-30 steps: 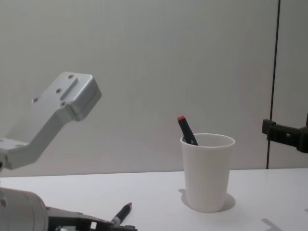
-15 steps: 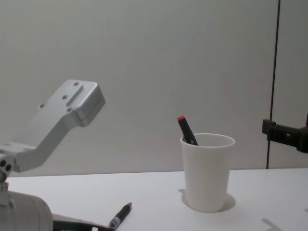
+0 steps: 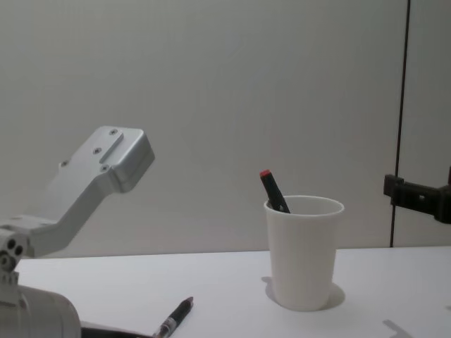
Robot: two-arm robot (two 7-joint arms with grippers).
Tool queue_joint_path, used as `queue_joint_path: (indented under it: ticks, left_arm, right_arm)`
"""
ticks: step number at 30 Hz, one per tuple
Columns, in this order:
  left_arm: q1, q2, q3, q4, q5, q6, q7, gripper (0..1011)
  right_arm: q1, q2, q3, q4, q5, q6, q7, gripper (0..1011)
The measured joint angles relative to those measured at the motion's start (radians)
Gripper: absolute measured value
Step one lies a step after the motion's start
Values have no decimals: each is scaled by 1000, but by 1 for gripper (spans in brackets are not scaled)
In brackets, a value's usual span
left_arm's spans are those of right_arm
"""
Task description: Place the pen into the pen holder.
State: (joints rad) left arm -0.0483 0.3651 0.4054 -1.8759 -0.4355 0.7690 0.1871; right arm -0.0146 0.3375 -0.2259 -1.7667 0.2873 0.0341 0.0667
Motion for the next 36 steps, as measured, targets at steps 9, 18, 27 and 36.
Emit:
queue_joint_path:
  ticks: [9, 18, 27, 36]
  left_arm:
    - [-1, -12, -6, 8, -3, 7, 0, 1001]
    - [-2, -17, -9, 11, -4, 11, 0, 941]
    - [-2, -19, -11, 14, -5, 13, -1, 883]
    - [-2, -21, -12, 15, -2, 14, -2, 833]
  right_arm:
    - [0, 0, 0, 0, 0, 0, 0, 1001]
    - [0, 0, 0, 0, 0, 0, 0, 1001]
    - [0, 0, 0, 0, 0, 0, 0, 1001]
    - [0, 0, 0, 0, 0, 0, 0, 1002]
